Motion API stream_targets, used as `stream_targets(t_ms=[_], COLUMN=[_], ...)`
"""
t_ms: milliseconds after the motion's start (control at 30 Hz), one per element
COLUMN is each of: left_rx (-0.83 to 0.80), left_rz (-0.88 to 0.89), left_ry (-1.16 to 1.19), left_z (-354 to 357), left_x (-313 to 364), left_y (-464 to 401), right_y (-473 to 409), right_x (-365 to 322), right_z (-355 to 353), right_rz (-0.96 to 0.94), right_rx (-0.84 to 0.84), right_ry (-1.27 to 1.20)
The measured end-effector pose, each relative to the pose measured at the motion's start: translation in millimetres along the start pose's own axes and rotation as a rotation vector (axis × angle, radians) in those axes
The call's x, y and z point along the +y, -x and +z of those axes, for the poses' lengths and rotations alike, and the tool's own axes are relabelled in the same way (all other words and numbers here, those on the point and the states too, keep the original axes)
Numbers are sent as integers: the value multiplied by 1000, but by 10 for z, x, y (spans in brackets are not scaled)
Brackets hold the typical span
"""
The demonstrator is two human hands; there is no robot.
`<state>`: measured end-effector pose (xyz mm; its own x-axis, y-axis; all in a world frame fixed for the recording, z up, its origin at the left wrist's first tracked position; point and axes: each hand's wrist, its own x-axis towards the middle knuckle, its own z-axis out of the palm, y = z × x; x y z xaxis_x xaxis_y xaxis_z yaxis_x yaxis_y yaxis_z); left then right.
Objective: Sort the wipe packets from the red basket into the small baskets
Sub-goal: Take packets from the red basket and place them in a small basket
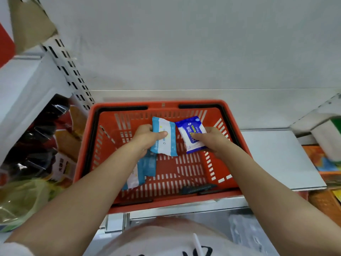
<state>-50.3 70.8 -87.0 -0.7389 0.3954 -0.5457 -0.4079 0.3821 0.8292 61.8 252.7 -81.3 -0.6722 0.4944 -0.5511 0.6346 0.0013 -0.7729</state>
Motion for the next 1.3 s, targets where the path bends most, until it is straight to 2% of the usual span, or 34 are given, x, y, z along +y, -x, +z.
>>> stream_targets(t_ms=[133,400,667,833,1033,1300], left_rx=[19,-39,-189,-275,-315,-440], left_rz=[126,261,337,367,329,274], left_ry=[98,181,161,156,57,-19], left_z=[-73,38,964,1801,3195,4888], left_x=[119,265,174,26,-491,-1039], left_y=[176,504,1108,1640,2415,3191], right_y=[258,1026,1779,2285,3039,3770], right_x=[-24,-74,363,1027,2243,3692], right_z=[24,-38,-692,-1379,-2349,-3503], right_rz=[-83,-164,-160,-167,-167,-51], right_rx=[114,311,484,573,641,781], right_ry=[-38,-343,-510,-566,-657,-717])
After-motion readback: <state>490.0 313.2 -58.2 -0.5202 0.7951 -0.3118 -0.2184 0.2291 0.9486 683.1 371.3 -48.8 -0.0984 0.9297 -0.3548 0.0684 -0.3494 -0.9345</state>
